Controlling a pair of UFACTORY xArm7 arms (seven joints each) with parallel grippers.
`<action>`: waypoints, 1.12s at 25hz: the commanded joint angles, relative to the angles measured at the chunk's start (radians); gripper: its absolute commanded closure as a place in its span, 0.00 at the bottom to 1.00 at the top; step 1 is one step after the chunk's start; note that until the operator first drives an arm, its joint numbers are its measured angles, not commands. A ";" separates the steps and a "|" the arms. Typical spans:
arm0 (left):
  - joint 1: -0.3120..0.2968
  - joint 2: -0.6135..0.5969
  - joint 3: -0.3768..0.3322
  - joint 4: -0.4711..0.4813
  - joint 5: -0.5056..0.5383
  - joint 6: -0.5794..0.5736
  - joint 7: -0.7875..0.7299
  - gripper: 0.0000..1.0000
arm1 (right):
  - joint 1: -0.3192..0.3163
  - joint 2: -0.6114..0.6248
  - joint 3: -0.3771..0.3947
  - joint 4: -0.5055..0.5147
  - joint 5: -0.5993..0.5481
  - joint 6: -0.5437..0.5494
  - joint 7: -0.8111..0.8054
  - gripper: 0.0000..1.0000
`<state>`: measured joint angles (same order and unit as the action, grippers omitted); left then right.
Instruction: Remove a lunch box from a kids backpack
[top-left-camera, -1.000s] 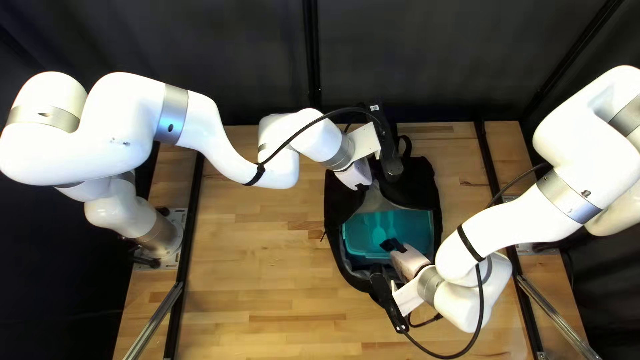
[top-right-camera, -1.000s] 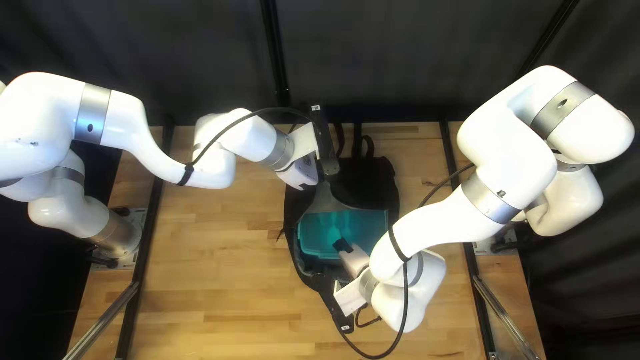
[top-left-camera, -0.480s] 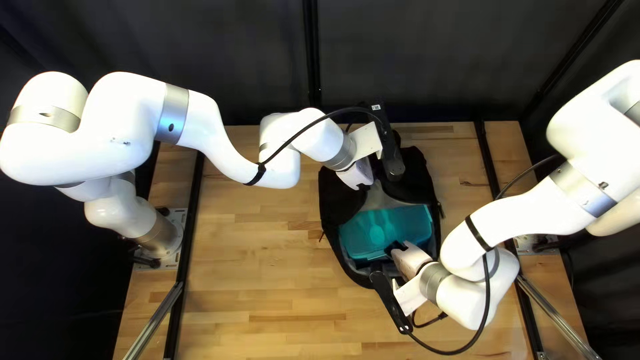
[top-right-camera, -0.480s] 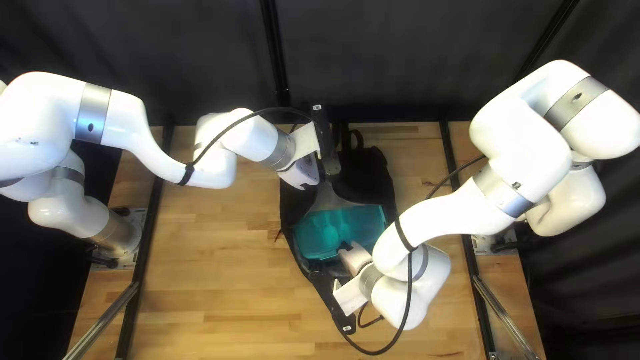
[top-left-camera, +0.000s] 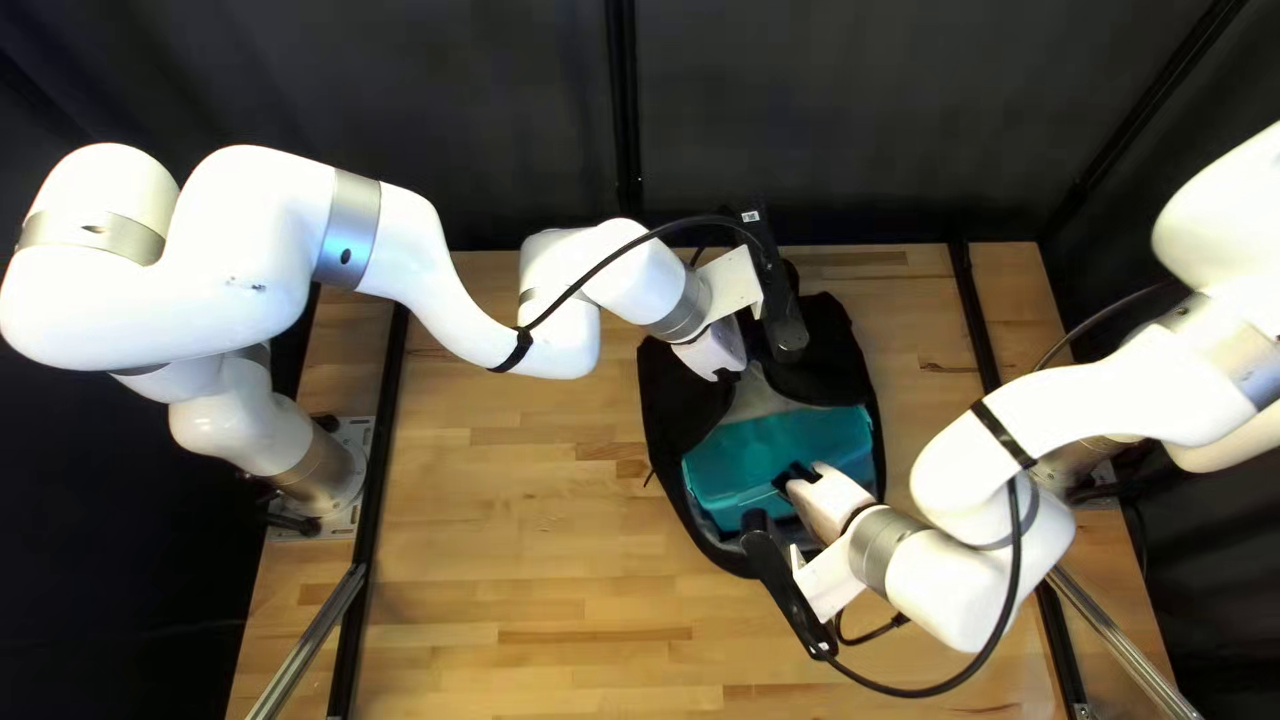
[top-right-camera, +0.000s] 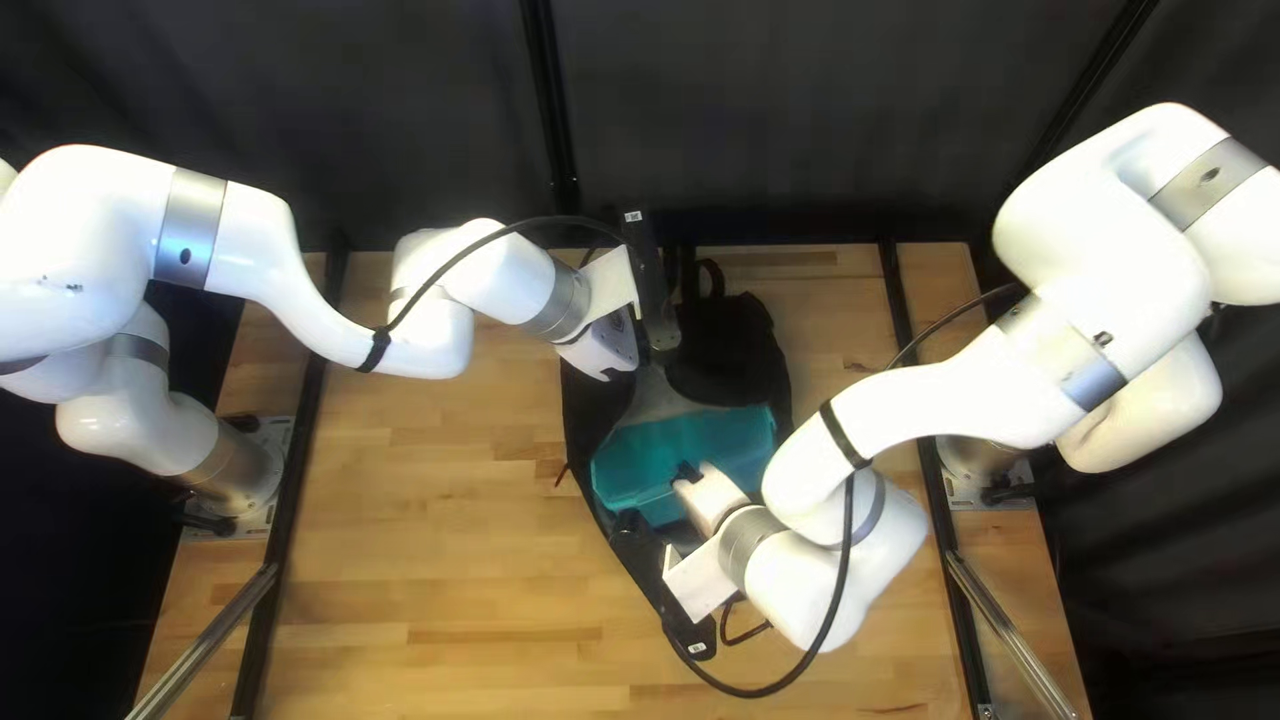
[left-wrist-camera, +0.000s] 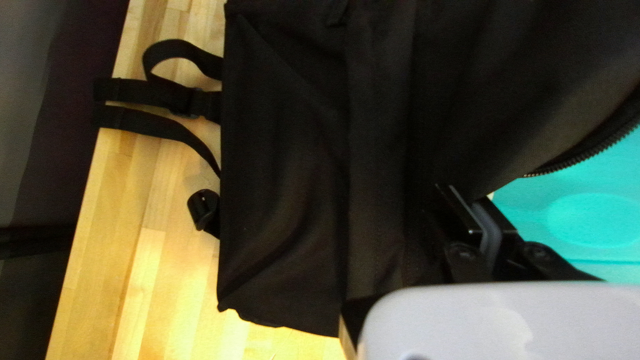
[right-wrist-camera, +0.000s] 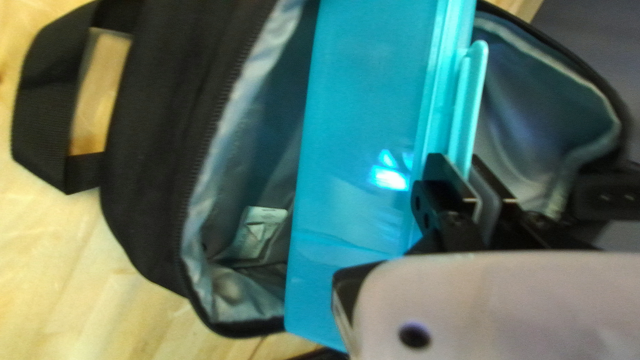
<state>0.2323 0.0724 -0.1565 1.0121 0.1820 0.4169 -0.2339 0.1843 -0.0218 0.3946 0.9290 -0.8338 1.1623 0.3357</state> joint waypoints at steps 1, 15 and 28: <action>0.000 -0.003 0.000 -0.007 0.000 -0.008 -0.004 1.00 | 0.000 -0.017 -0.001 0.009 0.001 0.023 -0.022 1.00; 0.003 -0.007 0.002 -0.026 -0.005 -0.028 -0.002 1.00 | 0.007 -0.068 0.007 0.061 0.008 0.101 -0.099 1.00; 0.012 -0.093 0.008 -0.106 -0.046 0.013 0.048 1.00 | 0.070 -0.065 0.088 0.167 0.036 0.290 -0.117 1.00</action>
<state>0.2439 -0.0053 -0.1493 0.9181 0.1415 0.4188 -0.1926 0.2406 -0.0928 0.4647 1.0707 -0.8026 1.4136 0.2216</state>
